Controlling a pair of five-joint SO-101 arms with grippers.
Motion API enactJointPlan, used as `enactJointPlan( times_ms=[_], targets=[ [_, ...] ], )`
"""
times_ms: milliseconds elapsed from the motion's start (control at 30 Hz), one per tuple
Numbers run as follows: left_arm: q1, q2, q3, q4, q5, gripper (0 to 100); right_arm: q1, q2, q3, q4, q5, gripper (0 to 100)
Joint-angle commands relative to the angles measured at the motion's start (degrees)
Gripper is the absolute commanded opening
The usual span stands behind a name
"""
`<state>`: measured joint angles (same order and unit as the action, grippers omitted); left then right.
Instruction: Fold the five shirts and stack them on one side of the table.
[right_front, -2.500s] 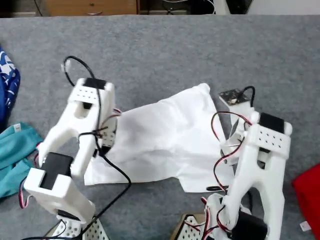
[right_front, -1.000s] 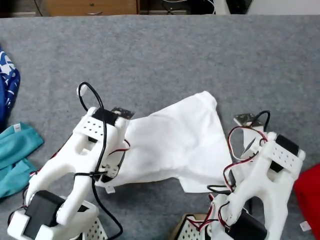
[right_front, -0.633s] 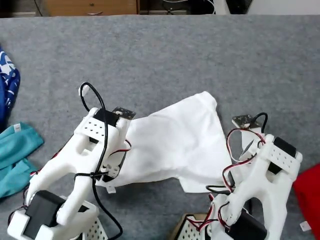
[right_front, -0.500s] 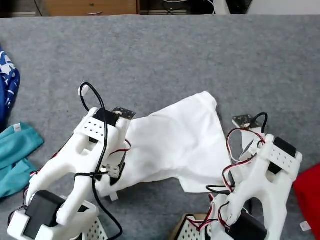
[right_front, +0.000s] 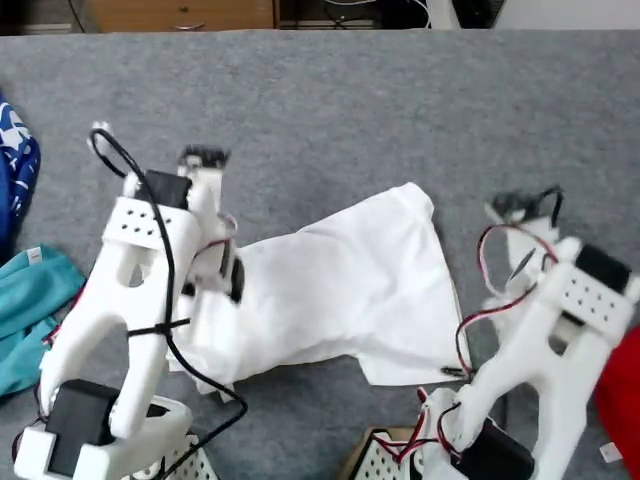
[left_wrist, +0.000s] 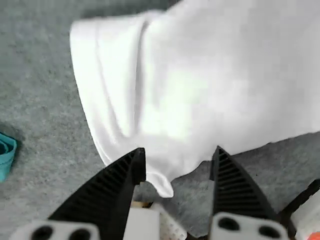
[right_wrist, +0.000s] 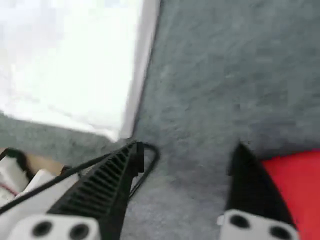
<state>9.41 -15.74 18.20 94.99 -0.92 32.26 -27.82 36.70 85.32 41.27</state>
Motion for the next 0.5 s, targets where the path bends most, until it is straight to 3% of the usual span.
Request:
enactJointPlan(
  times_ms=[0,67,233,467],
  targets=[
    [1.32,0.66,-7.38,-2.81,6.33,8,-7.43,-1.63,-11.12,0.09,-4.75,4.8],
    [2.9,2.51,-7.03,-5.45,7.74,1,-14.29,-1.54,-13.93,-0.79,-7.47,0.7],
    [4.48,12.35,-2.55,-10.64,12.31,2,-31.08,3.47,-15.25,-8.53,-15.56,0.5],
    [2.37,28.18,-5.54,-14.33,12.75,2,-34.86,30.9,-22.11,-25.67,-19.78,0.5]
  ],
)
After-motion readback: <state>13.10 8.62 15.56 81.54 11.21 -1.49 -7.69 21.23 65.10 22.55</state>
